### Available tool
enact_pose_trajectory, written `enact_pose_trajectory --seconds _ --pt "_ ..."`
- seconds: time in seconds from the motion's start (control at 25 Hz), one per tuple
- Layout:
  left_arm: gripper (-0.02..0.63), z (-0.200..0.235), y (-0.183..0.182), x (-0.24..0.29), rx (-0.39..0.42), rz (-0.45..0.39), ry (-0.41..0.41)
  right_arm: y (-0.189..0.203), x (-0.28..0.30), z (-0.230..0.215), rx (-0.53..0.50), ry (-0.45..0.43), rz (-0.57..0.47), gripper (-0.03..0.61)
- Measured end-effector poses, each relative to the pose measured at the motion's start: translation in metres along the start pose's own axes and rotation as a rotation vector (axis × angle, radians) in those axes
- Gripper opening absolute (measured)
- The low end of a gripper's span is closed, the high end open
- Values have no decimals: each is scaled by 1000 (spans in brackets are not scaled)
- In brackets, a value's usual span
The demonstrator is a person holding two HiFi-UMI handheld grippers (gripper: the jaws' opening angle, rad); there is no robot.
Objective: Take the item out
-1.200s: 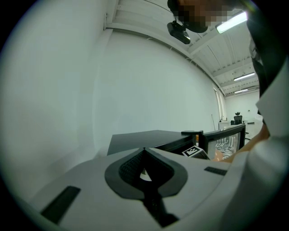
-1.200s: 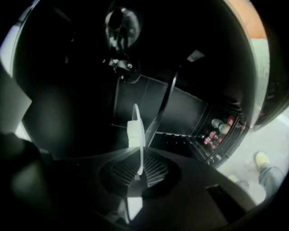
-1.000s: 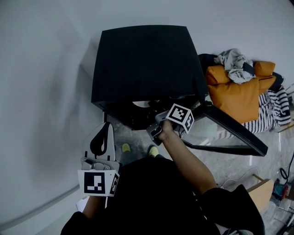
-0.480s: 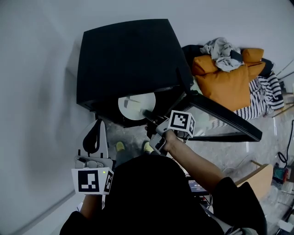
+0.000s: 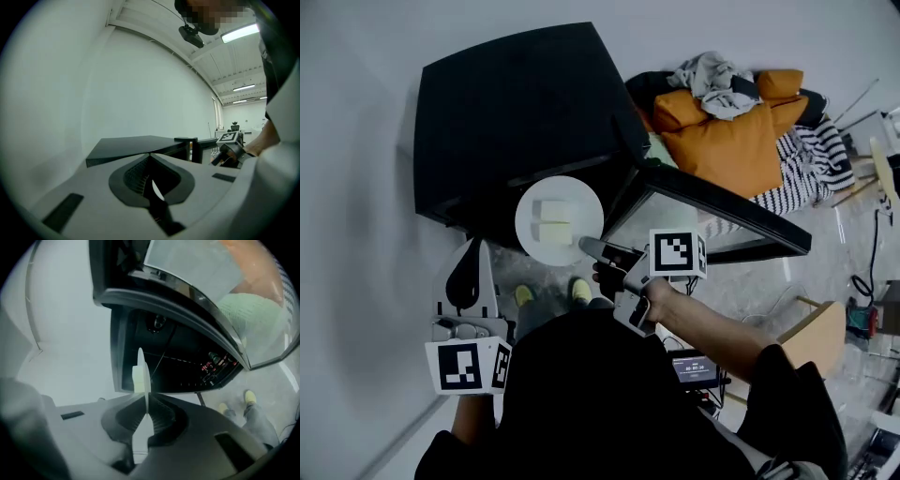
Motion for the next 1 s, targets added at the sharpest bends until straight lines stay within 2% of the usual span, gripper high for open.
enact_pose_trajectory --seconds 0.12,0.44,0.72,1.0 --pt "8 0 7 2 -7 -1 9 4 -10 9 -21 -28 15 19" --pt "8 -5 1 -7 -9 4 10 18 -43 50 42 -99 13 18" --pt "8 -3 -2 -8 -3 -9 10 10 -52 82 35 -164 -10 18" --pt "8 1 -3 1 -3 -10 2 -10 -58 88 45 -191 -59 18"
Point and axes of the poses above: the fingertips, and each gripper's own axes: x forward along the fingers, z to its left, y out of its underside, the point moved 2 cm from there along -x, backward along the fingers, and after that the axes turned 2 degrees about -z, right-handed, at the moved point
